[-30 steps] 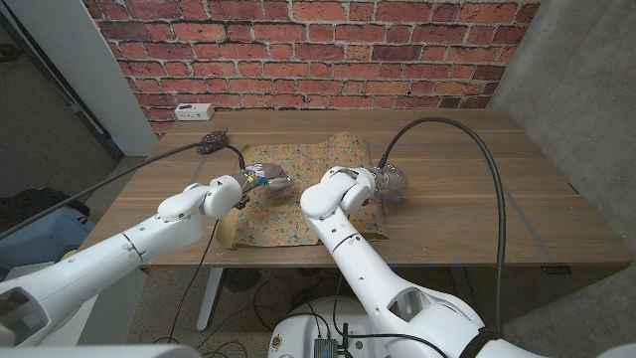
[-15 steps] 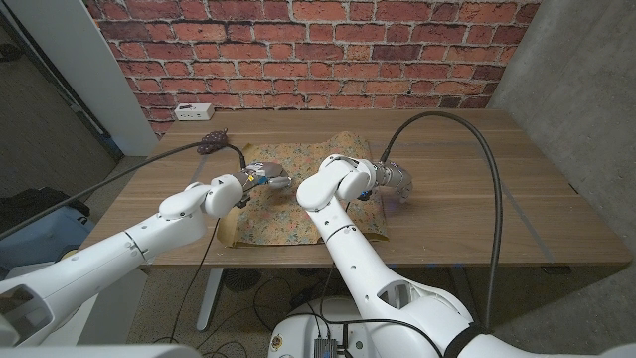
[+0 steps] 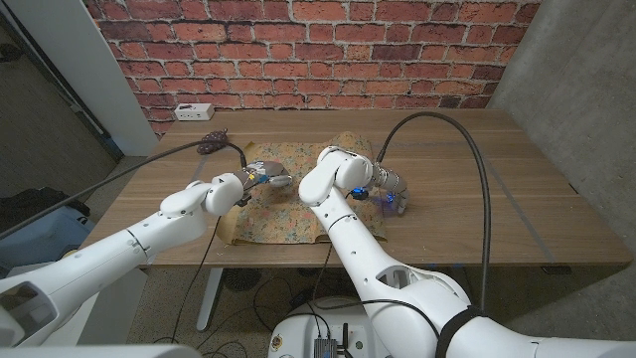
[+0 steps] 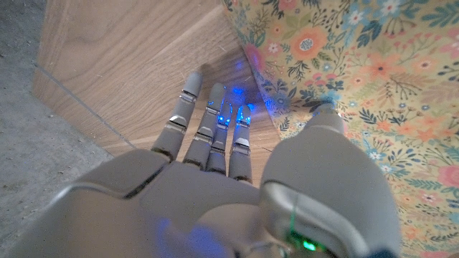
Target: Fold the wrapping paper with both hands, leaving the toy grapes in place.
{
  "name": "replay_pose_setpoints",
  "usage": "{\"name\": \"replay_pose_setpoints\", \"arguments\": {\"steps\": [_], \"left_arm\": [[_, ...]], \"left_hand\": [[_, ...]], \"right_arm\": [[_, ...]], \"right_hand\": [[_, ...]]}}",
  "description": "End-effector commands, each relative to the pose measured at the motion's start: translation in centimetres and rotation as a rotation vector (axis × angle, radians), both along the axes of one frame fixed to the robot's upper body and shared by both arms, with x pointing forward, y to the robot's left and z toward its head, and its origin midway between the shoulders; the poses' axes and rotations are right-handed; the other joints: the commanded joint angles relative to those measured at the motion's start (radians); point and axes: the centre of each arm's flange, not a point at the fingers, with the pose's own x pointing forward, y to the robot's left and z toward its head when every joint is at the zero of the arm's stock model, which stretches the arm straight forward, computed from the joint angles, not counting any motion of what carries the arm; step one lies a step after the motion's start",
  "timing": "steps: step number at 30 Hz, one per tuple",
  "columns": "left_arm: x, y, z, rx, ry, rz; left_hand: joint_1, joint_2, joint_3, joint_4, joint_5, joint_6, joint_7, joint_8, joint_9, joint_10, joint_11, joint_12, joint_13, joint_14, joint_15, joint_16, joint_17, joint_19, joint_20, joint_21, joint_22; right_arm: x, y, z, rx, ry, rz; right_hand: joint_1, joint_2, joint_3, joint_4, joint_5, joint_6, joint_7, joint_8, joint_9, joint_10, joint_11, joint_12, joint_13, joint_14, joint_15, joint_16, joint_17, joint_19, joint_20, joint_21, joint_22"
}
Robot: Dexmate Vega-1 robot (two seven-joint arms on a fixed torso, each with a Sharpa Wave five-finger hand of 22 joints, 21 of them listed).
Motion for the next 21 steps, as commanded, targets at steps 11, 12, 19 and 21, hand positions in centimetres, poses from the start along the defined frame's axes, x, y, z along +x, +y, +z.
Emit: {"name": "replay_pose_setpoints", "arguments": {"steps": [11,12,19,21], "left_arm": [[1.02,-0.02,0.33,-0.006,0.006,-0.009],[1.04,-0.02,0.31,-0.005,0.007,-0.009],[1.21,0.0,0.23,-0.007,0.017,-0.008],[1.22,-0.06,0.22,-0.005,0.018,-0.009]], "left_hand": [[-0.01,0.009,0.01,0.001,0.005,0.003,0.0,-0.003,0.004,0.003,-0.003,-0.001,0.002,0.005,0.0,-0.001,0.001,0.008,-0.001,-0.004,0.0],[-0.01,0.009,0.01,0.001,0.005,0.003,0.0,-0.003,0.004,0.003,-0.002,-0.002,0.002,0.005,0.001,-0.001,0.001,0.008,-0.001,-0.004,0.0],[-0.014,0.006,0.008,0.003,0.004,-0.004,0.002,-0.006,0.004,0.0,-0.001,-0.003,0.002,0.003,0.001,-0.001,0.001,0.007,0.0,-0.006,0.0],[-0.015,0.004,0.007,0.003,0.004,-0.003,0.002,-0.005,0.004,0.001,-0.001,-0.003,0.002,0.002,0.0,-0.001,0.001,0.007,0.0,-0.007,0.0]], "right_arm": [[1.62,0.45,-0.08,0.071,0.136,0.127],[1.66,0.42,-0.09,0.068,0.129,0.128],[1.3,0.13,-0.12,0.074,-0.033,0.127],[0.89,-0.06,-0.09,0.088,-0.119,0.124]], "right_hand": [[0.31,0.055,0.143,-0.201,-0.007,0.49,-0.035,0.142,-0.004,0.363,-0.074,0.156,0.002,0.227,-0.105,0.266,0.116,0.073,-0.042,0.001,0.007],[0.353,0.068,0.166,-0.216,-0.008,0.499,-0.038,0.151,0.005,0.372,-0.082,0.164,0.006,0.223,-0.105,0.279,0.123,0.074,-0.052,0.005,0.009],[0.514,0.083,0.247,-0.23,-0.035,0.499,-0.052,0.179,0.043,0.386,-0.114,0.178,0.005,0.243,-0.141,0.343,0.151,0.124,-0.085,0.055,0.018],[0.537,0.08,0.258,-0.228,-0.043,0.498,-0.05,0.183,0.048,0.395,-0.111,0.182,0.002,0.259,-0.145,0.352,0.148,0.148,-0.085,0.071,0.019]]}}
